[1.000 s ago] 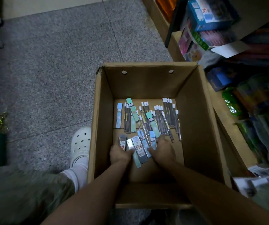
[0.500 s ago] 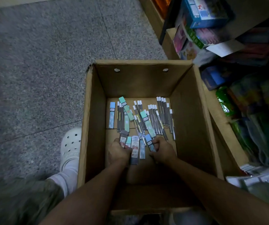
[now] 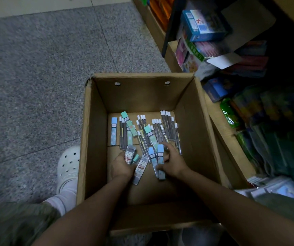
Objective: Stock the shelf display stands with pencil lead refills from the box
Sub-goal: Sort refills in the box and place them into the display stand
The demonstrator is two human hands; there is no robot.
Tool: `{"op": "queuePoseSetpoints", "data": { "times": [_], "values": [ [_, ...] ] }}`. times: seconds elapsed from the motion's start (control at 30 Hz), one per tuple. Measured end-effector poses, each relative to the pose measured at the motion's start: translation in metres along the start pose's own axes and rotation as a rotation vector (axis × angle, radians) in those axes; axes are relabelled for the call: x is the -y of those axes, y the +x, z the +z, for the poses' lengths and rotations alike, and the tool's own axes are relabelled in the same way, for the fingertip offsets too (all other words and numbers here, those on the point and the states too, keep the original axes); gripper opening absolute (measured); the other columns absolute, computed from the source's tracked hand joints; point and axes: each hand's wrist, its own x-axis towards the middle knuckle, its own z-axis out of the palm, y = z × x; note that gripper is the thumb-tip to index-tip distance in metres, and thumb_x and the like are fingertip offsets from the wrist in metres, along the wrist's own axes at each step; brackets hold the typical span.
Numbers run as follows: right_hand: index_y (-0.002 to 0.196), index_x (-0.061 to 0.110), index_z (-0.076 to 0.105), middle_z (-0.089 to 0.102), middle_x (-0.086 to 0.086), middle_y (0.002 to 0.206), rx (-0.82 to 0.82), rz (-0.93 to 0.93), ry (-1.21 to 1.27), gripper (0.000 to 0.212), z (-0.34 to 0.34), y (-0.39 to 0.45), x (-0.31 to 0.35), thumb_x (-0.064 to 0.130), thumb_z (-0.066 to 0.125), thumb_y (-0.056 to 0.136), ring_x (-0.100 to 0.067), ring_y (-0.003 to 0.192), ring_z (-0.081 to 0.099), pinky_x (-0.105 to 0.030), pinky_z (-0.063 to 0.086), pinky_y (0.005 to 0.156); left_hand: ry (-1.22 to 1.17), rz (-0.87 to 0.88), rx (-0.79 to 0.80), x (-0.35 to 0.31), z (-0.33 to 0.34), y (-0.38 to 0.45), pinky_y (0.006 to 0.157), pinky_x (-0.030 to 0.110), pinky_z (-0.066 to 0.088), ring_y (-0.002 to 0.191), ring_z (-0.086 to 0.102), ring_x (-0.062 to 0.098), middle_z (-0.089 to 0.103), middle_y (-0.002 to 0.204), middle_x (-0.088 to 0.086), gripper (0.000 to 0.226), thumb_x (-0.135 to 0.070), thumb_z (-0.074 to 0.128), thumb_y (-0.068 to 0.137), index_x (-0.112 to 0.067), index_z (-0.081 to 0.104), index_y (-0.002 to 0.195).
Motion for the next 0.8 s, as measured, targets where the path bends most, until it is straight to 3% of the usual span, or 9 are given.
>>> {"op": "queuePoseSetpoints", "data": {
  "times": [0.07,0.13,0.23,0.3,0.43,0.5,0.6,0.67,0.8],
  "values": [
    [0.143,0.026,0.036,0.061,0.006,0.110,-0.041,-0.006,0.041,0.089,-0.004,-0.005,0.005,-0.001,0.082,0.071,-0.012,0.097,0.061,-0.022,0.053,0.084,0.058,0.013,0.062,-0.003,-0.002,-0.002,0.077,0.028,0.051,0.089,0.063,0.023,0.071,0.105,0.007,0.037,-0.018,0.079,0.077,-0.018,0.066,0.111],
    [0.140,0.027,0.036,0.066,0.001,0.117,-0.051,-0.030,0.091,0.087,-0.011,-0.012,0.013,-0.002,0.081,0.072,-0.007,0.092,0.064,-0.011,0.052,0.072,0.109,0.049,0.102,-0.009,-0.006,-0.005,0.081,0.030,0.051,0.098,0.064,0.028,0.071,0.108,0.010,0.034,-0.021,0.073,0.081,-0.016,0.066,0.114],
    [0.140,0.025,0.035,0.068,0.022,0.069,-0.080,-0.076,0.128,0.086,-0.025,-0.024,0.032,-0.006,0.078,0.074,0.010,0.061,0.062,-0.003,0.042,0.048,0.099,0.128,0.138,-0.035,-0.022,-0.014,0.081,0.030,0.052,0.096,0.064,0.028,0.071,0.104,0.010,0.026,-0.026,0.070,0.086,-0.013,0.067,0.110],
    [0.139,0.024,0.035,0.063,0.023,0.057,-0.134,-0.128,0.128,0.084,-0.039,-0.035,0.049,-0.007,0.078,0.073,0.014,0.053,0.059,-0.006,0.043,0.045,0.024,0.201,0.228,-0.065,-0.037,-0.025,0.077,0.029,0.052,0.087,0.064,0.019,0.070,0.100,0.008,0.016,-0.024,0.068,0.090,-0.016,0.066,0.103],
    [0.135,0.022,0.037,0.055,0.011,0.071,-0.275,-0.257,0.126,0.082,-0.070,-0.070,0.085,-0.007,0.079,0.072,0.012,0.053,0.059,-0.010,0.045,0.043,-0.064,0.438,0.350,-0.143,-0.071,-0.060,0.046,0.006,0.041,0.050,0.058,-0.004,0.061,0.069,-0.007,0.008,-0.013,0.066,0.091,-0.014,0.063,0.084],
    [0.134,0.023,0.036,0.053,0.011,0.068,-0.356,-0.304,0.124,0.080,-0.089,-0.093,0.102,-0.003,0.080,0.072,0.006,0.048,0.057,-0.015,0.046,0.046,-0.054,0.566,0.355,-0.183,-0.086,-0.081,0.050,0.011,0.039,0.056,0.052,0.004,0.053,0.068,-0.002,0.015,-0.011,0.068,0.089,-0.013,0.056,0.079],
    [0.127,0.028,0.036,0.057,0.013,0.058,-0.521,-0.371,0.165,0.078,-0.122,-0.131,0.125,0.005,0.084,0.070,0.006,0.050,0.059,-0.016,0.047,0.050,-0.072,0.745,0.422,-0.239,-0.103,-0.110,0.067,0.025,0.049,0.077,0.056,0.016,0.060,0.087,0.011,0.011,-0.007,0.065,0.091,-0.004,0.058,0.099],
    [0.123,0.037,0.033,0.064,0.011,0.065,-0.610,-0.395,0.177,0.078,-0.141,-0.159,0.135,0.011,0.085,0.070,-0.002,0.060,0.067,-0.026,0.057,0.061,-0.114,0.814,0.473,-0.272,-0.110,-0.130,0.069,0.026,0.052,0.085,0.062,0.015,0.065,0.100,0.010,0.023,-0.007,0.061,0.093,-0.006,0.057,0.116],
    [0.116,0.046,0.034,0.067,-0.001,0.083,-0.740,-0.435,0.215,0.073,-0.173,-0.210,0.146,0.016,0.084,0.073,-0.012,0.069,0.071,-0.043,0.060,0.073,-0.207,0.892,0.650,-0.316,-0.106,-0.167,0.051,0.019,0.044,0.058,0.059,0.004,0.064,0.088,0.005,0.023,-0.011,0.057,0.096,-0.023,0.058,0.115]
  ]
}}
